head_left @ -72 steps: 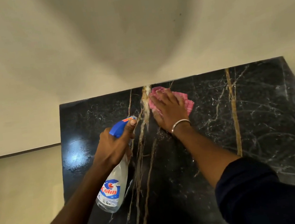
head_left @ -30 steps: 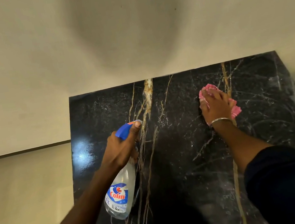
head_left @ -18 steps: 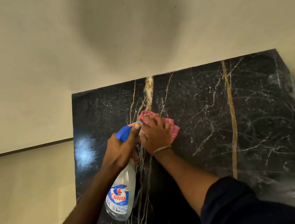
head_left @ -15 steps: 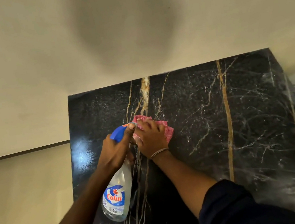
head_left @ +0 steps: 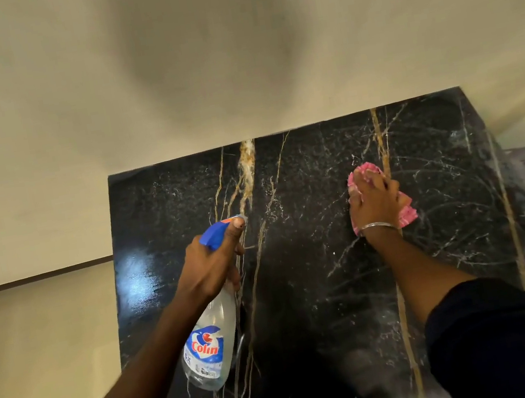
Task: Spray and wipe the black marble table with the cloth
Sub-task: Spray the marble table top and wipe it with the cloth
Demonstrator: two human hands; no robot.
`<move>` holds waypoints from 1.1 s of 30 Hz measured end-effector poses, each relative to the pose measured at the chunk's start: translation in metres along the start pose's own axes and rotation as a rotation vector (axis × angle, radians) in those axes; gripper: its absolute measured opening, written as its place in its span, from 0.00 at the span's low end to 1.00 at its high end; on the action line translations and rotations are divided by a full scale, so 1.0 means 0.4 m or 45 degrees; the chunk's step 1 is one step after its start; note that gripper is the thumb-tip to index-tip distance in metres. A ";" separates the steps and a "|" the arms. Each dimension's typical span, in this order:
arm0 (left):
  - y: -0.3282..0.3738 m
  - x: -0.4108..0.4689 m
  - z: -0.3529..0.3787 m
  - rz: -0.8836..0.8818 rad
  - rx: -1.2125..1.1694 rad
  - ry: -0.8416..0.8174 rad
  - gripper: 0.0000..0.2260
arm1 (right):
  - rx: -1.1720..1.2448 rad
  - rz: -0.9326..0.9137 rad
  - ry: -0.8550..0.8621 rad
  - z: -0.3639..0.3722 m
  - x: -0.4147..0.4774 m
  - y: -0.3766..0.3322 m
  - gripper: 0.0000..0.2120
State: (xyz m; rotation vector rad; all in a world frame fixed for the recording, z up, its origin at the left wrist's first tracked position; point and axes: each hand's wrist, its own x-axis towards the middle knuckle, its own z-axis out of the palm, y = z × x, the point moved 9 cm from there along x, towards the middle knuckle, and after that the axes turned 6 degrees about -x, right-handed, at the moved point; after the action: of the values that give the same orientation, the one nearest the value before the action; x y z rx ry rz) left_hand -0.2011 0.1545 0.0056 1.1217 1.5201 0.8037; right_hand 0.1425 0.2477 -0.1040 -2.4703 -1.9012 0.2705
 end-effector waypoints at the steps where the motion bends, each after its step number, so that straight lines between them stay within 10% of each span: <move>1: -0.002 -0.003 -0.002 0.003 0.002 0.012 0.21 | 0.002 0.011 -0.011 0.002 -0.012 -0.020 0.22; 18: -0.041 -0.093 -0.024 0.019 0.080 0.018 0.24 | -0.179 -0.813 -0.120 0.084 -0.359 -0.394 0.27; 33: -0.030 -0.129 -0.067 0.026 0.043 -0.003 0.18 | -0.063 -0.063 -0.130 0.050 -0.165 -0.080 0.29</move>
State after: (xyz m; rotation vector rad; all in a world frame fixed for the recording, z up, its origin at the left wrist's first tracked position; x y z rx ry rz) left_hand -0.2287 0.1038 0.0190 1.1647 1.5277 0.7931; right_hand 0.0926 0.1908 -0.1114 -2.4824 -2.0287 0.3591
